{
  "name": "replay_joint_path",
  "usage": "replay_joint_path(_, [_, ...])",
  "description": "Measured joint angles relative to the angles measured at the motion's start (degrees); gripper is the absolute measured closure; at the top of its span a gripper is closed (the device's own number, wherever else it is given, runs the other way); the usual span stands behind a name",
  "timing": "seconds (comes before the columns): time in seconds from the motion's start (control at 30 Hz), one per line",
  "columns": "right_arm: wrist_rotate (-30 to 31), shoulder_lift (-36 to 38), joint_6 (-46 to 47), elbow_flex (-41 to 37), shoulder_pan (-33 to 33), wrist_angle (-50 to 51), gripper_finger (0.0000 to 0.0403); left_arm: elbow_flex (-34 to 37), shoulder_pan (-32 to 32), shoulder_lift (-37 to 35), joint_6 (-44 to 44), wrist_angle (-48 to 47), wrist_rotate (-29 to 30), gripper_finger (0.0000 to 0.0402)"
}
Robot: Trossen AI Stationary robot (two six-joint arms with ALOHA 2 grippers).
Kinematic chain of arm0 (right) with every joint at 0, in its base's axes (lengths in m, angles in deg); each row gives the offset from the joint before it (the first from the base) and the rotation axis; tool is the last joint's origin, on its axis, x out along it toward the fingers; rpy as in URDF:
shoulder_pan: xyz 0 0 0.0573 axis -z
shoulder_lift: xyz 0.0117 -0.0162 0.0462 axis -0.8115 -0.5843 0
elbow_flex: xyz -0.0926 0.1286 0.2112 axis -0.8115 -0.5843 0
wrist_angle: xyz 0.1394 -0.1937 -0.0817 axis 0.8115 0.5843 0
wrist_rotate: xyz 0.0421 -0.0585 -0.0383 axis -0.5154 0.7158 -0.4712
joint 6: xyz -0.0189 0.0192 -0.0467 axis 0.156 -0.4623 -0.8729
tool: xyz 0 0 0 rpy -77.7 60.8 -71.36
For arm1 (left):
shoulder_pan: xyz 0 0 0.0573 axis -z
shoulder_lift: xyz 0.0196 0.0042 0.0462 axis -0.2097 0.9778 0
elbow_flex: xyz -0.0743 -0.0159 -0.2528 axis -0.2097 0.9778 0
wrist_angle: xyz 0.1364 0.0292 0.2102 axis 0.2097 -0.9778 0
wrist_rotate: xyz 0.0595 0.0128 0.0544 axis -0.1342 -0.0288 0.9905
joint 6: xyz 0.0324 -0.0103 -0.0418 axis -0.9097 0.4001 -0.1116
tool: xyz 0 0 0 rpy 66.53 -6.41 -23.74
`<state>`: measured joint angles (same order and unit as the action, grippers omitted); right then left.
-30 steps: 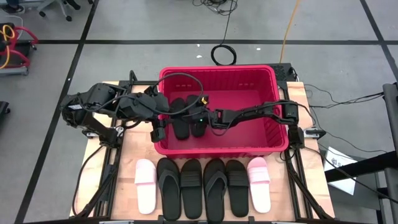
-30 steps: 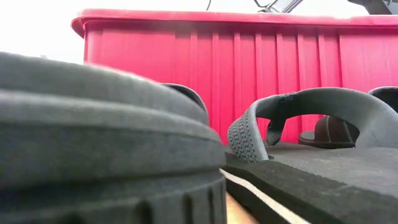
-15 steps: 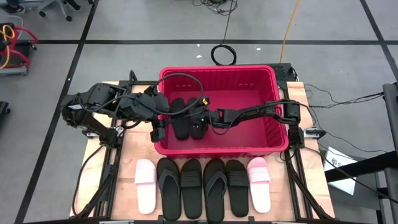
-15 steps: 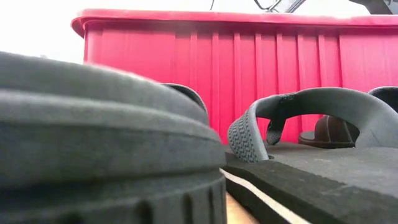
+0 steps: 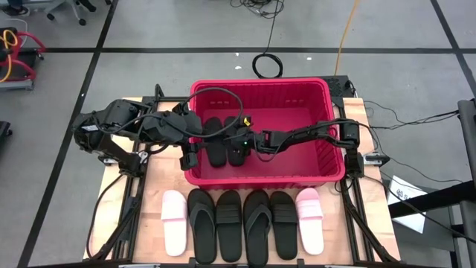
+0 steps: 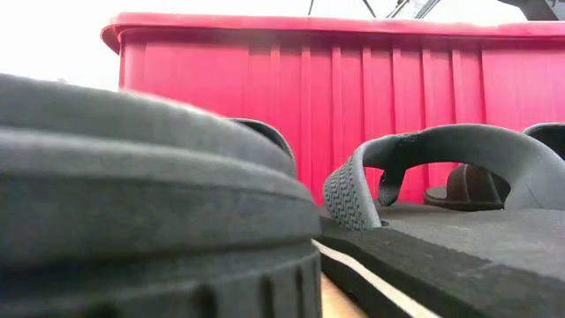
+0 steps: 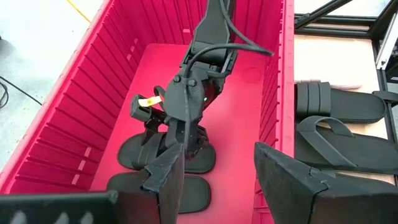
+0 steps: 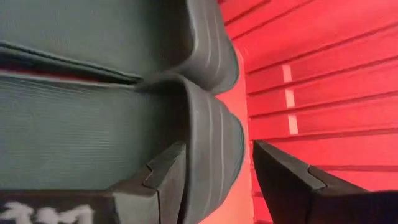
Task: Pick and place slides into bin
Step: Put the black slide into the red bin, then put the pink slide into the red bin
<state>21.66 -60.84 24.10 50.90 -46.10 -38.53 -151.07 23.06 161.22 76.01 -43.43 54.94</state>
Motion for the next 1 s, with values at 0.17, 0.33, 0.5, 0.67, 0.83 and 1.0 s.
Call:
replay_joint_path(0.17, [-0.1, 0.8, 0.2, 0.0, -0.9, 1.2, 0.0228, 0.0, 0.0, 0.0, 0.0, 0.1, 0.0, 0.0211])
replay_joint_path(0.33, [-0.1, 1.7, 1.6, 0.0, -1.1, 1.8, 0.0229, 0.0, 0.0, 0.0, 0.1, 0.1, 0.0, 0.0211])
replay_joint_path(0.5, [-0.1, 3.4, 3.6, 0.0, -1.1, 3.4, 0.0230, 0.0, 0.0, 0.0, 0.1, -0.1, 0.0, 0.0210])
replay_joint_path(0.67, [0.0, 6.4, 5.3, 0.0, -1.2, 6.0, 0.0228, 0.0, 0.0, 0.0, 0.1, -1.7, 0.0, 0.0211])
replay_joint_path(0.83, [0.1, 12.1, 5.2, 0.0, -1.2, 7.9, 0.0233, 0.0, 0.0, 0.0, 0.1, -2.0, 0.0, 0.0211])
replay_joint_path(1.0, [0.4, 19.4, 5.3, 0.0, -1.4, 8.9, 0.0238, 0.0, 0.0, 0.0, -0.3, -3.1, 0.1, 0.0210])
